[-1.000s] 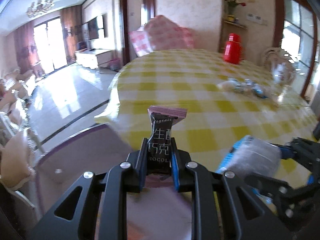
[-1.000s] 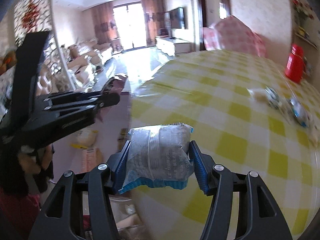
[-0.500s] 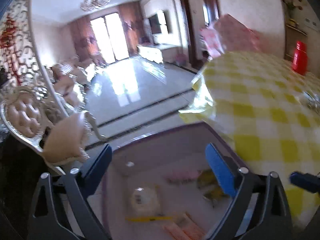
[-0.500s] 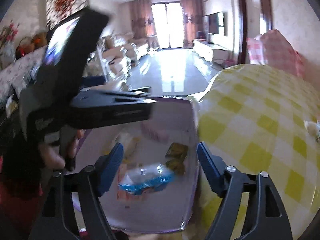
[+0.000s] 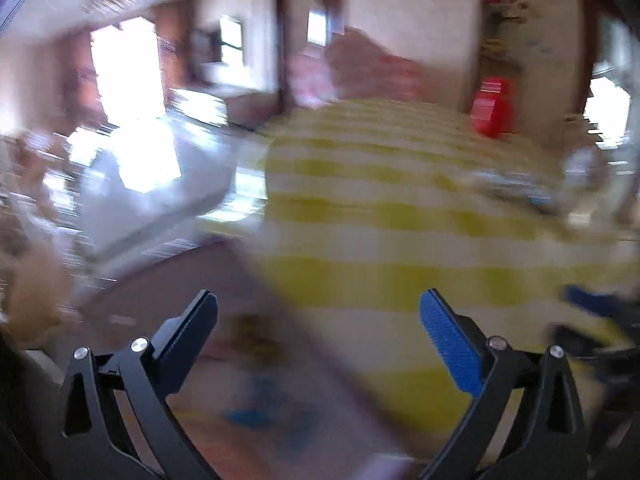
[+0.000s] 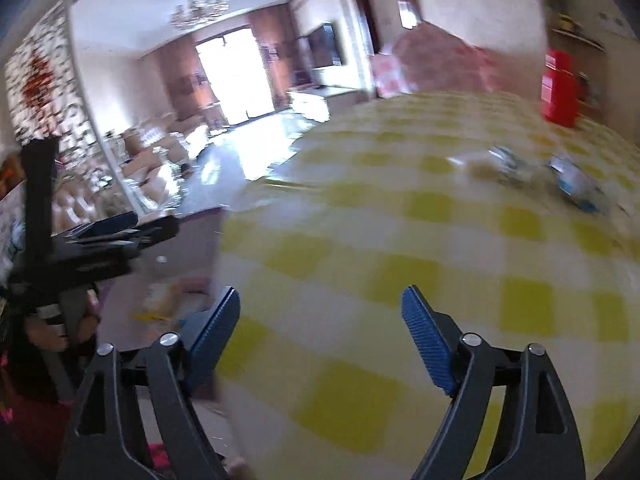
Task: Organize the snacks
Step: 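Open both grippers over the box to drop the snacks, return to table, then grasp the clear bag of pale cake with the right gripper while the left grasps a clear blue-trimmed bag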
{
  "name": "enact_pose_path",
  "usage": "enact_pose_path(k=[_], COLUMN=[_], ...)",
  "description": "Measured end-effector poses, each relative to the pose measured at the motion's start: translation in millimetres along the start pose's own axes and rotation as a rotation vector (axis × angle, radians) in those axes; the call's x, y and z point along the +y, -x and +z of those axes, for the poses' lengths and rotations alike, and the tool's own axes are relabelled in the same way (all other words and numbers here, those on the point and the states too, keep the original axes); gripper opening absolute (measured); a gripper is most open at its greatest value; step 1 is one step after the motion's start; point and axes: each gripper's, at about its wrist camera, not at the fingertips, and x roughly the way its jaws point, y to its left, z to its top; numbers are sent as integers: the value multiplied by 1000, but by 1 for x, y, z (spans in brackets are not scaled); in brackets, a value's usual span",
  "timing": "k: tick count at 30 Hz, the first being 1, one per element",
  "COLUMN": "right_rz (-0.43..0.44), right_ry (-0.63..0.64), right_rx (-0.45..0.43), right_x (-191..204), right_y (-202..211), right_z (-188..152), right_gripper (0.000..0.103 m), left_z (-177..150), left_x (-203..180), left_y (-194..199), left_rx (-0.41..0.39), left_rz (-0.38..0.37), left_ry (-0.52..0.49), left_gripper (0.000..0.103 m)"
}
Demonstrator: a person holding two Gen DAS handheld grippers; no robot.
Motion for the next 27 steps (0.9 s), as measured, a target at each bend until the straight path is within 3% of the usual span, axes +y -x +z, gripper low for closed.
enact_pose_path(k=[1,4,7,9,18,22,27], right_rz=[-22,-92,-158,-197,-396,-507,-514], right_ry=[-15,-89,-168,-218,-443,-516,-585], right_rx=[3,11,4,-17,-58,-21,-14], right_x=[-9,-50,-86,-111,-228,-280,-319], right_y=[3,16,27,41,61,39,-4], right_z=[-5,-19,-27,-32,-30,-6,27], right_gripper=[83,85,86,88,88,88,88], left_z=[0,-1,2,6,59,67,72], left_x=[-19,-85,-149,-176,-250,-252,-233], left_y=[-6,-32,-64,-85,-191,-205,-200], left_rx=[34,151,209,213,136,145,101], left_rz=[-78,-191,-300,-317,-357,-386,-361], left_ry=[-3,-96,-170,-152,130,191,267], left_gripper=[101,101,101,101,101,101,101])
